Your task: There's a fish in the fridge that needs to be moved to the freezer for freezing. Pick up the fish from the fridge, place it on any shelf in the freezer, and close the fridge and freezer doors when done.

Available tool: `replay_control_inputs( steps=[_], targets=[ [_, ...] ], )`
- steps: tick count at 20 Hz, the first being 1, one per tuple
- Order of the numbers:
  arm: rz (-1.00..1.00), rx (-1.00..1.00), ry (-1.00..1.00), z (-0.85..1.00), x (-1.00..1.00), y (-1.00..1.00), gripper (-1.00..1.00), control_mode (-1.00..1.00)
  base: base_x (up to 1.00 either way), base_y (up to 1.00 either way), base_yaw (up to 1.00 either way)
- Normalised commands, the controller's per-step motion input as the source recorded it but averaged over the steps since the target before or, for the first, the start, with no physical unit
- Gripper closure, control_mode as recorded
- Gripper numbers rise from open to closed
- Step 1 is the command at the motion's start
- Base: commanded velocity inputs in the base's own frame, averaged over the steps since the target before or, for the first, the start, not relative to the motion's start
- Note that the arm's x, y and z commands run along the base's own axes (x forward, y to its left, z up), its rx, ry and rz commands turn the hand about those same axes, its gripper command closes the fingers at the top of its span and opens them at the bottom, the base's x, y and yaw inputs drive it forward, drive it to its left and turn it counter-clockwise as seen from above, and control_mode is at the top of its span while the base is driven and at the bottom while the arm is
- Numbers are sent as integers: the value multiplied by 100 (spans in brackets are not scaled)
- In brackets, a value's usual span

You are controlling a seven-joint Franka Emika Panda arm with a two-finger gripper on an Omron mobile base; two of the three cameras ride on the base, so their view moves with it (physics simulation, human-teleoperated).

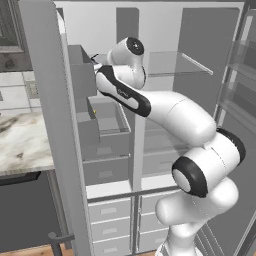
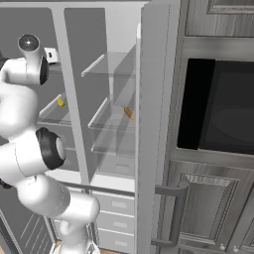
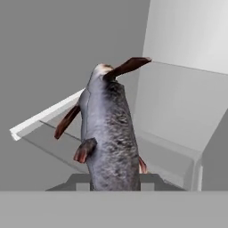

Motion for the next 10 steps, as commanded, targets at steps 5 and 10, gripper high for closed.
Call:
replay_control_inputs(
  steps=[5,10],
  targets=[
    [-1,-5,0,-5,42,14,100,-100,0,0,0],
    [-2,-6,2,-4,46,19,100,-100,0,0,0]
  ],
)
